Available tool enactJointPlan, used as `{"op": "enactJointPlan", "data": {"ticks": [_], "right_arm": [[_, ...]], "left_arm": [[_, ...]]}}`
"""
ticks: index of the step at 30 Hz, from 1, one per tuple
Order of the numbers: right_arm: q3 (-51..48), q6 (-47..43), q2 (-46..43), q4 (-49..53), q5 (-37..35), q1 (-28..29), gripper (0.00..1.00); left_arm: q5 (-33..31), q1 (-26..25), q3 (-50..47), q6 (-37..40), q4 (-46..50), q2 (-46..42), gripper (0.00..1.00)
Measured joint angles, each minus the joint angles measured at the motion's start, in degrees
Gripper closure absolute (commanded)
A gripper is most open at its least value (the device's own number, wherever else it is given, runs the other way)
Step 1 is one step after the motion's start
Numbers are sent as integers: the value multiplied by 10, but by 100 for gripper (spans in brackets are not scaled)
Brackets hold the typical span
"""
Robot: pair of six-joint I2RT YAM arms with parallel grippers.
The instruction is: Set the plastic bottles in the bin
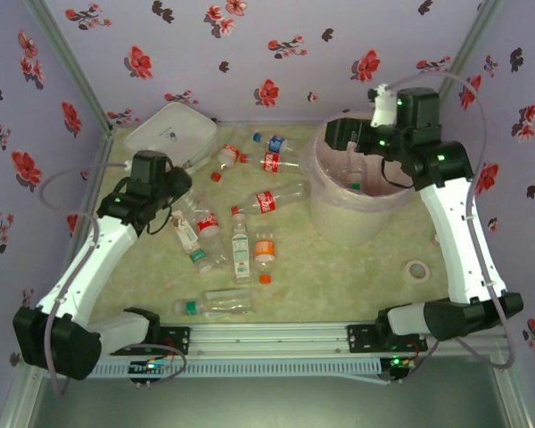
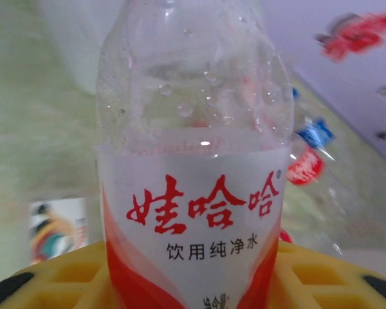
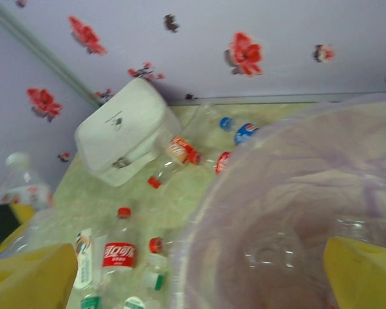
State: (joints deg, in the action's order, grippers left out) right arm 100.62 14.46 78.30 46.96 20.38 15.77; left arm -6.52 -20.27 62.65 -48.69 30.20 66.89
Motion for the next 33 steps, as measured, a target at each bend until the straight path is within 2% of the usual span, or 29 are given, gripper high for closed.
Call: {"op": "enactJointPlan", "data": {"ticks": [9, 16, 20, 22, 25, 29, 33], "right_arm": [[51, 38, 60, -17, 1, 107, 11], [88, 58, 129, -38, 18, 163, 12], [93, 67, 153, -51, 30, 181, 9], [94, 74, 160, -57, 30, 187, 1], [94, 87, 169, -67, 30, 191, 1], [93, 106, 186, -78, 30, 193, 17], [83, 121, 193, -92, 30, 194, 30]], "left_arm": [[137, -92, -8, 118, -130, 33, 67], [223, -125, -22, 178, -203, 33, 67], [248, -138, -30, 199, -225, 33, 68], [254, -145, -30, 207, -234, 33, 68], [261, -151, -30, 213, -246, 32, 68], [263, -154, -32, 219, -264, 31, 68], [263, -154, -33, 219, -274, 28, 68]]}}
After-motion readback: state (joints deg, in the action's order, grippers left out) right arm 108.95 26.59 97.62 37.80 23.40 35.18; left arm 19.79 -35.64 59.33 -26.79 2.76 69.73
